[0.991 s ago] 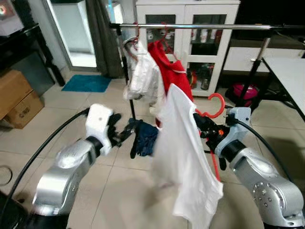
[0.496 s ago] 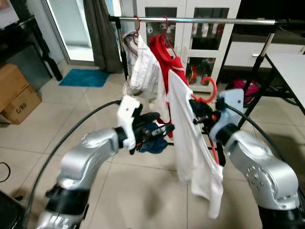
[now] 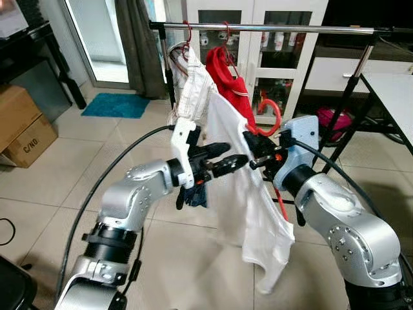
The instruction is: Hang hanger
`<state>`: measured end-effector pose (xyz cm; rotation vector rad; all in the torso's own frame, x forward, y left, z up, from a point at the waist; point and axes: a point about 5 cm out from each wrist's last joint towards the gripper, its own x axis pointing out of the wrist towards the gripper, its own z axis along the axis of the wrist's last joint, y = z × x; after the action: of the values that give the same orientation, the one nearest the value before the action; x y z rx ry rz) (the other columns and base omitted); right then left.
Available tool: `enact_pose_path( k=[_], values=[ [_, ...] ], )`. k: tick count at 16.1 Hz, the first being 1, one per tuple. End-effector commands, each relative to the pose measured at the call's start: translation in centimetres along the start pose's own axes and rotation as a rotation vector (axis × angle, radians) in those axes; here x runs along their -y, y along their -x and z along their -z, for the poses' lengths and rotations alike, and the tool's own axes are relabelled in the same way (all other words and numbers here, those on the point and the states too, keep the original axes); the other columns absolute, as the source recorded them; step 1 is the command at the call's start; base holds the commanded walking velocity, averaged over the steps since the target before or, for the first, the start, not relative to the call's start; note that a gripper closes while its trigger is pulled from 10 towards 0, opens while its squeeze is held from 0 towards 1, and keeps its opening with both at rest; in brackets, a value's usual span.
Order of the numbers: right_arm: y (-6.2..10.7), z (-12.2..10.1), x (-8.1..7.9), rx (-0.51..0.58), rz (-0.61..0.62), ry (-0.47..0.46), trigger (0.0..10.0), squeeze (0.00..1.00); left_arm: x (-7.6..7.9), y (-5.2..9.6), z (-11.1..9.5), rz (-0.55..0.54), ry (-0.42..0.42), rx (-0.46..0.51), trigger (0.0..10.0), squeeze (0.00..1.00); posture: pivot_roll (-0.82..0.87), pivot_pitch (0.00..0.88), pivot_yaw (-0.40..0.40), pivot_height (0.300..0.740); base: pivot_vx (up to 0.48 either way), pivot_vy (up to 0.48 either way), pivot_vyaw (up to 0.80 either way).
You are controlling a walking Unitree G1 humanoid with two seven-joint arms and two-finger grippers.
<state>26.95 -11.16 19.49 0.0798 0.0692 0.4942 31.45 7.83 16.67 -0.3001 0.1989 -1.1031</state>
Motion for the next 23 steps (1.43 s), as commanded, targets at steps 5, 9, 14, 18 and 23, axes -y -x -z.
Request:
enact_pose_path(
  k=[5,9,14,18,23],
  values=[
    [0.0,-1.3,-1.0,0.040,-0.026,0.026,10.0,0.00,-0.9,-1.0,-0.3,-0.024,-0.021,-0.003,0.0,0.00,-0.21,0.000,0.075,0.740,0.000,0.000,0.00],
    [0.1,-1.5,-1.2,0.046,-0.033,0.023,10.0,0.00,-1.4,-1.4,-0.3,-0.050,-0.023,0.002,0.0,0.00,-0.21,0.000,0.077,0.740,0.000,0.000,0.00],
    [0.2,-1.5,-1.2,0.044,-0.028,0.023,10.0,0.00,-1.5,-1.7,-0.4,-0.048,-0.024,0.027,0.0,0.00,-0.21,0.000,0.077,0.740,0.000,0.000,0.00],
    [0.2,-1.4,-1.0,0.037,-0.016,0.022,10.0,0.00,-1.9,-1.6,-0.2,-0.076,-0.028,0.036,0.0,0.00,-0.21,0.000,0.072,0.740,0.000,0.000,0.00],
    [0.1,-1.3,-0.8,0.028,-0.002,0.024,10.0,0.00,-2.6,-1.5,0.1,-0.140,-0.029,0.029,0.0,0.00,-0.21,0.000,0.066,0.740,0.000,0.000,0.00]
  ],
)
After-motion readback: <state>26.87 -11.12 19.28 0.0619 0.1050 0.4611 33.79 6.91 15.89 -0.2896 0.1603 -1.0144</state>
